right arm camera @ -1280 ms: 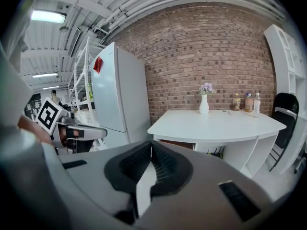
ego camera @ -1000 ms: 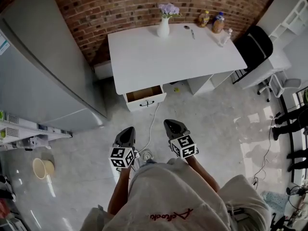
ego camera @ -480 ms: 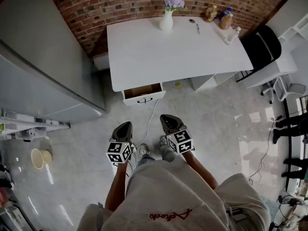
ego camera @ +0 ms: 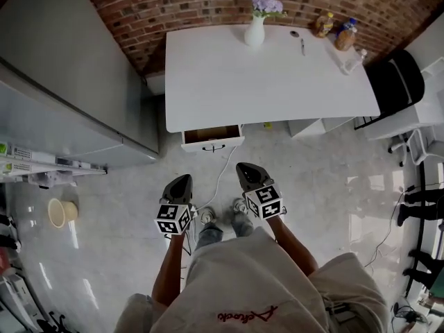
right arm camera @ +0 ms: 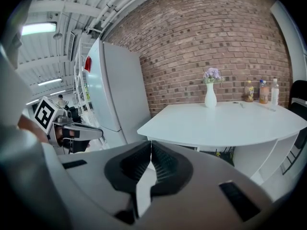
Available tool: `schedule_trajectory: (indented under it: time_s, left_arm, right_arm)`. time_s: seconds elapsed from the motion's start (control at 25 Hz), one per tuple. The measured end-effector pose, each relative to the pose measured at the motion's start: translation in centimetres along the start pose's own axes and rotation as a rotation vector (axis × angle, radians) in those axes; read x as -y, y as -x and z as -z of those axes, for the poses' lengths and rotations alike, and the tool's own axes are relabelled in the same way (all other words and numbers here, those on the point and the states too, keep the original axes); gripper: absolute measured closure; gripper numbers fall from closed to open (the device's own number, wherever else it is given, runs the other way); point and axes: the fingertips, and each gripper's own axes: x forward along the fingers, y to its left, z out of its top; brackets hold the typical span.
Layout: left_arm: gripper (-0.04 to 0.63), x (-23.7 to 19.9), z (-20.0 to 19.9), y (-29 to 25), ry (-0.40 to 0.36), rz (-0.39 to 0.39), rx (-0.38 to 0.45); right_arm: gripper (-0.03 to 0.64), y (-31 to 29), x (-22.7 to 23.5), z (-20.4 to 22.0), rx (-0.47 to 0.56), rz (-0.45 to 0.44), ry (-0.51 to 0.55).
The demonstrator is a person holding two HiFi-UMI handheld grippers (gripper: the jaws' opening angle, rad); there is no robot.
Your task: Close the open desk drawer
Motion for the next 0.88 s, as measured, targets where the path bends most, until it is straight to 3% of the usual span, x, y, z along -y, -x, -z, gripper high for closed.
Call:
schedule_trajectory:
  time_s: [0.24,0.64,0.88]
  left_arm:
    - [0.583,-1.0,1.9,-1.7,0.009,0.003,-0.035]
    - [0.583,-2.1,10.5,-4.8,0.005,0.065,-0.134]
    - [0.583,-4.1,14.2,-7.9,0.008,0.068,-0.14]
  right_arm:
    - [0.598,-1.9,0.9,3.2,-0.059,-0.002,-0.024]
    - [0.598,-4.7,0.1,13.6,-0.182,0.023,-0.105]
    - [0.598,-7.2,0.7,18.0,-0.184,0.055,-0.138]
